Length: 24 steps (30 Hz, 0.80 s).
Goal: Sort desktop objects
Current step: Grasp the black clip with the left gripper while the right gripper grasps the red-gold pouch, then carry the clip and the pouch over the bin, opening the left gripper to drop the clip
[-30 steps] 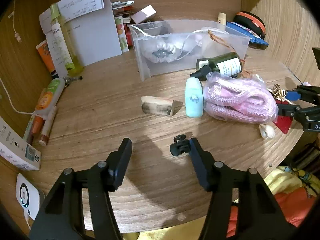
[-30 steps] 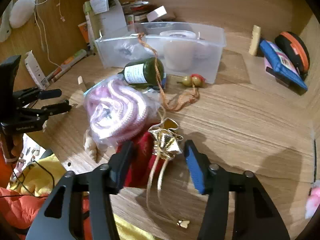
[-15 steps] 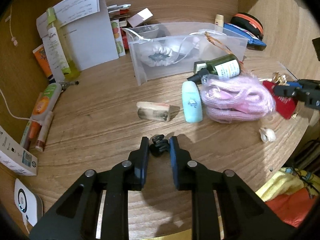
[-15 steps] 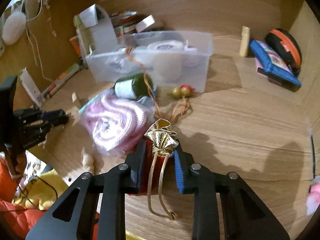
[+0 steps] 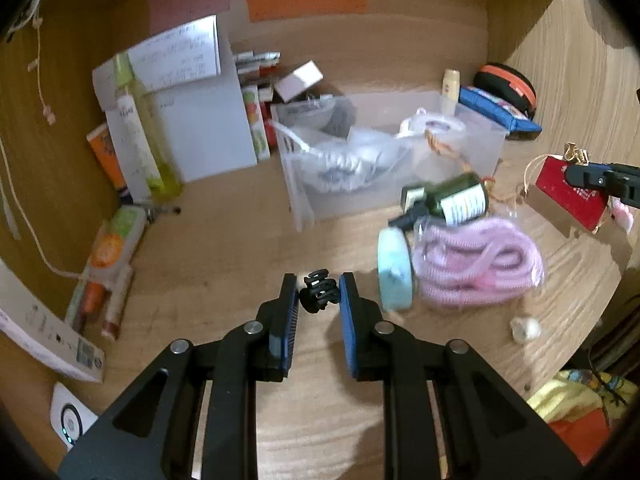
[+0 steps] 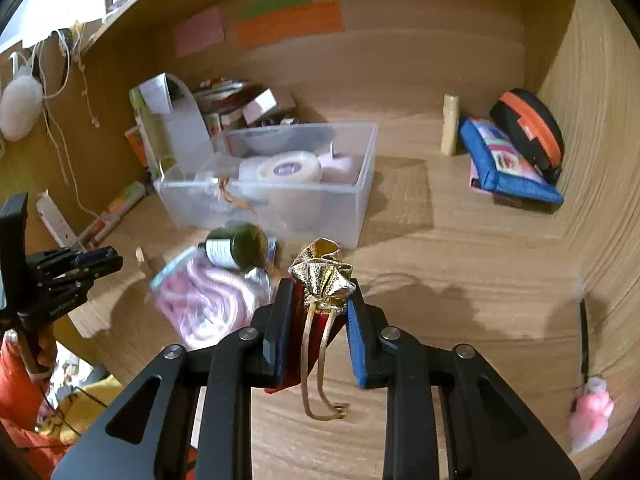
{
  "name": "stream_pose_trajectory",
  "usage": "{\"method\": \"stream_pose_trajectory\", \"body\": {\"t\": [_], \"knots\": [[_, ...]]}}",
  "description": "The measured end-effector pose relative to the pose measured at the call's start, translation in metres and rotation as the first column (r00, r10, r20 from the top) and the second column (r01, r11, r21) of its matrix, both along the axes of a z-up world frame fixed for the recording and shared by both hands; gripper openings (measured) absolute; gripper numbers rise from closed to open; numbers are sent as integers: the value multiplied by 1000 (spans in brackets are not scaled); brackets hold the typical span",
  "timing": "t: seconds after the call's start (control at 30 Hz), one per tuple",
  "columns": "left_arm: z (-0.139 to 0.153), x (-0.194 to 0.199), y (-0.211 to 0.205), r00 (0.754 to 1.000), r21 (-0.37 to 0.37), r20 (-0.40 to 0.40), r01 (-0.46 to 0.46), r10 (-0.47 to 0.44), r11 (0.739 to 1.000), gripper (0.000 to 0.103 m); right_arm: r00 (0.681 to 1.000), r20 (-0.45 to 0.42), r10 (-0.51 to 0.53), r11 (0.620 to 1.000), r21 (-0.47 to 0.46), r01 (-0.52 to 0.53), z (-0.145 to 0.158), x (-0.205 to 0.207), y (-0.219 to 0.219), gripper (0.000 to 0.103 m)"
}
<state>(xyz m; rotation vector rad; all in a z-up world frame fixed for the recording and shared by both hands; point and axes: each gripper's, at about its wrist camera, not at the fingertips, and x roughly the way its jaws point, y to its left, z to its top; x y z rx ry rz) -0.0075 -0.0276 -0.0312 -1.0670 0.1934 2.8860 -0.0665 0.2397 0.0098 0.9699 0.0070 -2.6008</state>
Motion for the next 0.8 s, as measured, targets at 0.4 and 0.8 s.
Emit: {"method": "stream_pose_trajectory", "body": {"t": [0.4, 0.8], "knots": [[38, -29, 4, 993, 50, -115, 21, -15, 998, 20, 998, -65, -5, 1000, -23, 4, 29, -25, -8, 22], [59, -80, 4, 991, 117, -127, 49, -33, 992, 20, 996, -89, -5, 999, -41, 1, 41, -71, -24, 22]]}}
